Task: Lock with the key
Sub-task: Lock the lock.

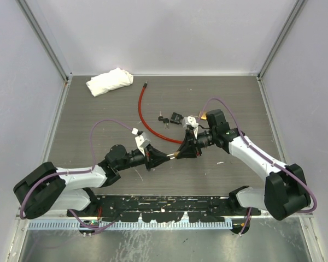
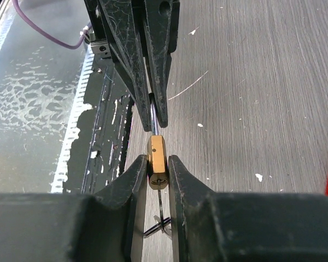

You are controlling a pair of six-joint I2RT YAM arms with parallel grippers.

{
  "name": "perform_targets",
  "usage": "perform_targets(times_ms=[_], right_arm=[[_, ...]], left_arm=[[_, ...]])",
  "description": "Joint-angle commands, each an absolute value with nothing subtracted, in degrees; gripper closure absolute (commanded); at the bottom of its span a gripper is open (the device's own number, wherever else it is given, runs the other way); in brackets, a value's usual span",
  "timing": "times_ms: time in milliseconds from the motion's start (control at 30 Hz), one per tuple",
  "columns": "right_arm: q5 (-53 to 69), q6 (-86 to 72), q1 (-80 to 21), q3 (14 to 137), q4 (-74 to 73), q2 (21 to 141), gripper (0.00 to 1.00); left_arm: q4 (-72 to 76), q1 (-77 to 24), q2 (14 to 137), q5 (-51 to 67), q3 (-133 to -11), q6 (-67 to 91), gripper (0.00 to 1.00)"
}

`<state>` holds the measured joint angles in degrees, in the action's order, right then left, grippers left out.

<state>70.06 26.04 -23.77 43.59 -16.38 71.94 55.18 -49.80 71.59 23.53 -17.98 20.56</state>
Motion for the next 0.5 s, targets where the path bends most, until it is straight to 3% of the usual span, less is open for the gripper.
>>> perform_targets(times_ms=[0, 67, 167, 333, 467], right_arm=[[76.97, 36.37, -25.59, 50.55, -21.79, 72.64, 0.99], [76.95, 39.32, -24.8, 51.53, -25.01, 73.21, 0.99], [76.99, 41.78, -23.12, 52.17, -27.52, 73.57, 0.99], [75.37, 45.73, -20.62, 53.53, -31.37, 73.69, 0.99], [73.8, 50.81, -18.8, 55.0, -36.17, 74.37, 0.99]], left_arm=[[63.2, -52.08, 70.5, 20.95, -20.82, 21.98, 1.0], [62.77, -52.03, 70.49, 19.48, -20.02, 23.1, 0.95], [61.99, -52.06, 70.26, 17.97, -19.07, 24.51, 0.69], [58.66, -52.06, 66.74, 14.9, -17.26, 26.2, 0.35], [51.21, -52.05, 60.61, 8.11, -15.5, 26.68, 0.17]])
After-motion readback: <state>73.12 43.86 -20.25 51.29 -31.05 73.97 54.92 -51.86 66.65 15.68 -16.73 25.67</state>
